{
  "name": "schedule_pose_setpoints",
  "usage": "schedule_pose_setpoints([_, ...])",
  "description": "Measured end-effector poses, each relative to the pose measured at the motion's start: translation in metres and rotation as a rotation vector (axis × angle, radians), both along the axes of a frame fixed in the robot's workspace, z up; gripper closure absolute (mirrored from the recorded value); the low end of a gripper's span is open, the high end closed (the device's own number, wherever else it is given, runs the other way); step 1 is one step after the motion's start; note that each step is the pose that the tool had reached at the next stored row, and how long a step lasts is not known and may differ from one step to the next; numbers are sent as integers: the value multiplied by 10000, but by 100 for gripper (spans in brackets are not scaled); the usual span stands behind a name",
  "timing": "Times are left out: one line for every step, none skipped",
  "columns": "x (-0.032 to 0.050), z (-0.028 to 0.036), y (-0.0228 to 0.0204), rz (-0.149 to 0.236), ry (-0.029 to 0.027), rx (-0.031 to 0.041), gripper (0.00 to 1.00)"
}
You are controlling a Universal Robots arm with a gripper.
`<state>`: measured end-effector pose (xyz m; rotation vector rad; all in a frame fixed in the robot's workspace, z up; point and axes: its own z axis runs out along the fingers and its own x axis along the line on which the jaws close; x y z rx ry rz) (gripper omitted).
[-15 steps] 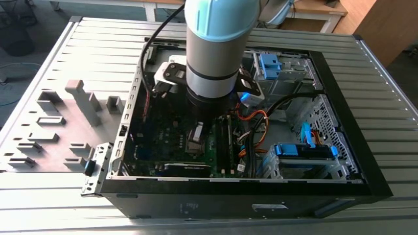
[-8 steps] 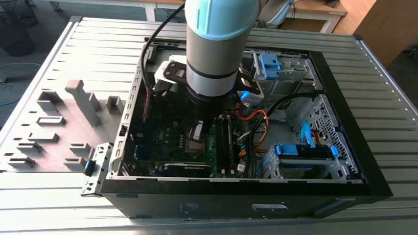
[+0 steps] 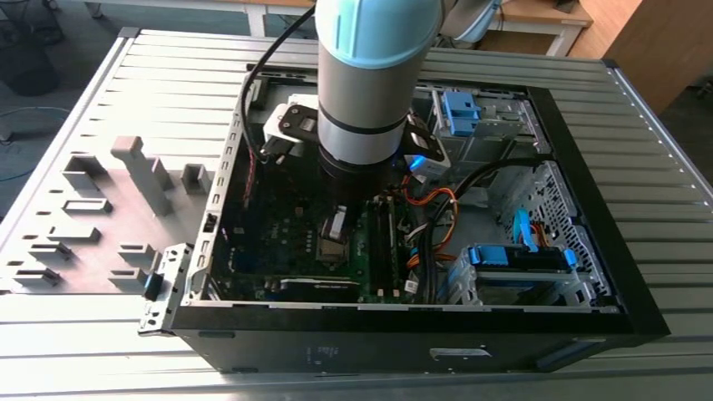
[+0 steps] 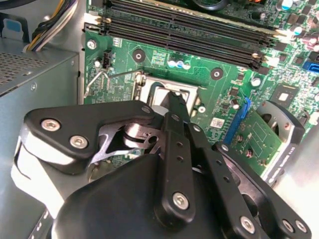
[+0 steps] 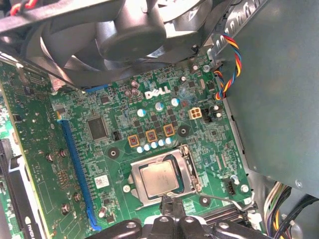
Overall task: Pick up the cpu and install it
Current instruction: 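Install the first cpu locking lever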
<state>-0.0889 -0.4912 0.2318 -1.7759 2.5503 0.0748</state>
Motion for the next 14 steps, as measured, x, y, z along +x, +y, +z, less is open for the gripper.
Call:
schedule_pose_setpoints([0,0,0,0,1,0,89])
schedule_pose_setpoints([0,0,0,0,0,0,89])
schedule_pose_setpoints([0,0,0,0,0,0,89])
schedule_pose_setpoints([0,0,0,0,0,0,89])
schedule_pose_setpoints([0,0,1,0,0,0,89])
schedule_pose_setpoints([0,0,1,1,0,-1,89])
schedule_pose_setpoints([0,0,1,1,1,-1,89])
schedule_pose_setpoints([0,1,1,0,0,-1,89])
schedule_pose_setpoints([0,7,1,0,2,-4,89])
schedule_pose_setpoints([0,22,1,0,1,-2,89])
schedule_pose_setpoints([0,39,1,0,0,-1,89])
schedule_pose_setpoints([0,60,1,0,0,-1,89])
schedule_pose_setpoints([0,87,1,0,0,0,89])
schedule_pose_setpoints([0,120,1,0,0,1,89])
